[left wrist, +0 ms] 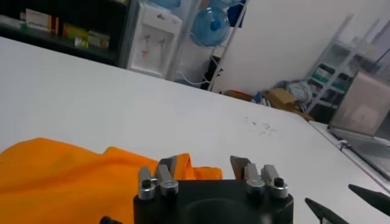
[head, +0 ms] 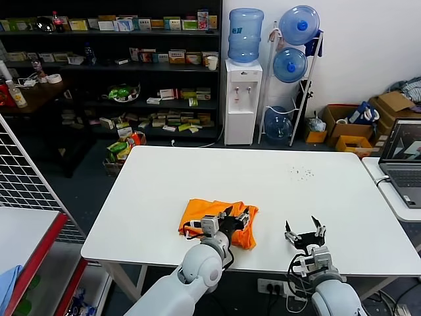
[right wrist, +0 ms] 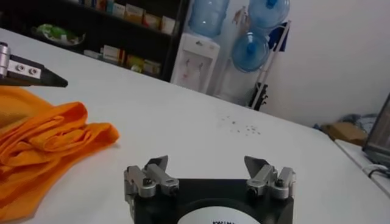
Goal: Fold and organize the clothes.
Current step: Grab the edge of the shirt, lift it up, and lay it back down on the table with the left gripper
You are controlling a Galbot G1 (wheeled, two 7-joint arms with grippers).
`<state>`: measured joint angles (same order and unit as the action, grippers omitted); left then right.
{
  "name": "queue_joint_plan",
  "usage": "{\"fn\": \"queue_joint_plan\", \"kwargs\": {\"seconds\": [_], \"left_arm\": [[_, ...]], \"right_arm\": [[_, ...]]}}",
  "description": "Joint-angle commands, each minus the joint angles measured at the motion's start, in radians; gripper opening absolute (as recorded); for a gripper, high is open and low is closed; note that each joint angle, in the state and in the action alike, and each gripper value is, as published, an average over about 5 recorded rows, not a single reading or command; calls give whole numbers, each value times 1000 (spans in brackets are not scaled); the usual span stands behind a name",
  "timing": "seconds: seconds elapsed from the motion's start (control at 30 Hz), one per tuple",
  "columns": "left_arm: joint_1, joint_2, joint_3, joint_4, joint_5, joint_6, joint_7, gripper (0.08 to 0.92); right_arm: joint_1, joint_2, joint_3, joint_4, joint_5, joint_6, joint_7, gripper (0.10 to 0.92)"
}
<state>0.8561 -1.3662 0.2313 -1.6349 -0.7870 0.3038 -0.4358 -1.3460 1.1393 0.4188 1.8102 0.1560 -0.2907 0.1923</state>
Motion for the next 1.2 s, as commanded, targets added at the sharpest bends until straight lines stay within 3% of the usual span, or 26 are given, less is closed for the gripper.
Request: {"fn": "queue_joint_plan", "kwargs": {"seconds": [0.03, 0.2, 0.4, 0.8, 1.2], "left_arm": [[25, 196, -39, -111, 22, -12, 112, 697], [44, 354, -105, -132, 36, 12, 253, 808], [75, 462, -211, -121, -2, 92, 390, 822], [2, 362, -230, 114, -72, 147, 459, 823], [-73, 274, -179, 254, -48, 152, 482, 823]], "right_arm": [[7, -3, 3, -10, 0, 7, -17, 823], [-1, -13, 17, -23, 12, 64, -84, 823], [-10, -25, 29, -36, 46, 81, -126, 823], [-28, -28, 36, -49, 45, 82, -133, 823], [-33, -25, 41, -46, 41, 84, -130, 823]]}}
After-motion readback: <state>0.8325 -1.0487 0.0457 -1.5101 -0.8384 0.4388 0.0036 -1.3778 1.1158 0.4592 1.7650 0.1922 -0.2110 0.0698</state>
